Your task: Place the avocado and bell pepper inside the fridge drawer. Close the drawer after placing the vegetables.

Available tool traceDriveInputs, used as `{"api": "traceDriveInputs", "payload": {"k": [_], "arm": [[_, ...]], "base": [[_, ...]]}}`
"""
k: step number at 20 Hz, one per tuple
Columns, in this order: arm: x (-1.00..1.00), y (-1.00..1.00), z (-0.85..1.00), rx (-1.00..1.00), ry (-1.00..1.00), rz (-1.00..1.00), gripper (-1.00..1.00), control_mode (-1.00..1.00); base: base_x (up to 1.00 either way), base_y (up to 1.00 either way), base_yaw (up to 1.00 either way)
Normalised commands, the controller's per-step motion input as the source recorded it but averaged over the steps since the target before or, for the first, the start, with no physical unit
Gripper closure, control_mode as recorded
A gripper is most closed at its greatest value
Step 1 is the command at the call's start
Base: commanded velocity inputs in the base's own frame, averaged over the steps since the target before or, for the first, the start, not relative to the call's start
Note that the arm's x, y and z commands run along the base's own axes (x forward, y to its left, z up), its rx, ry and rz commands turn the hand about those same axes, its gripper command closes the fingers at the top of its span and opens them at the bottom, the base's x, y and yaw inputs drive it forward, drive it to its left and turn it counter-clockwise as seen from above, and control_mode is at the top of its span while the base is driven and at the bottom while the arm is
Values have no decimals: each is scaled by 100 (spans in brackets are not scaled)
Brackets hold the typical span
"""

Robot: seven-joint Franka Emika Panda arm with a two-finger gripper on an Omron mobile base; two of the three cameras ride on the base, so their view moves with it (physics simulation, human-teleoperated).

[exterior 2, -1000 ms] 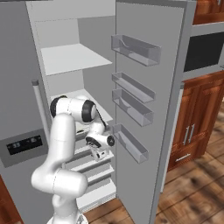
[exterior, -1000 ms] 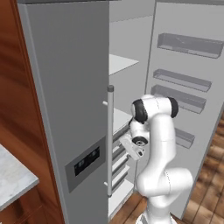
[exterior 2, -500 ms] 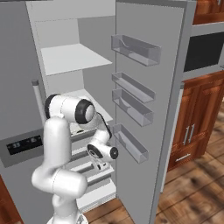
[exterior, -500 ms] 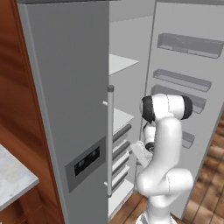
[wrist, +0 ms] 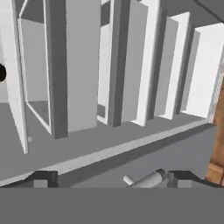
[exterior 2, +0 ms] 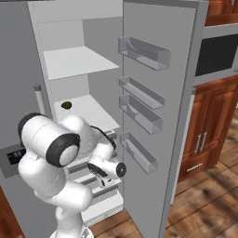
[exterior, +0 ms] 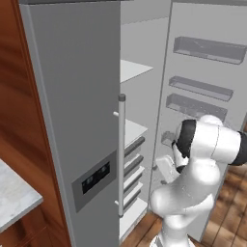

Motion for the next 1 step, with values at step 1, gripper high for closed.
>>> {"api": "traceDriveInputs", "payload": {"k": [1], "arm": [[-24, 0, 100, 0, 0, -3, -100, -100]], "base": [[0, 0, 0]]}}
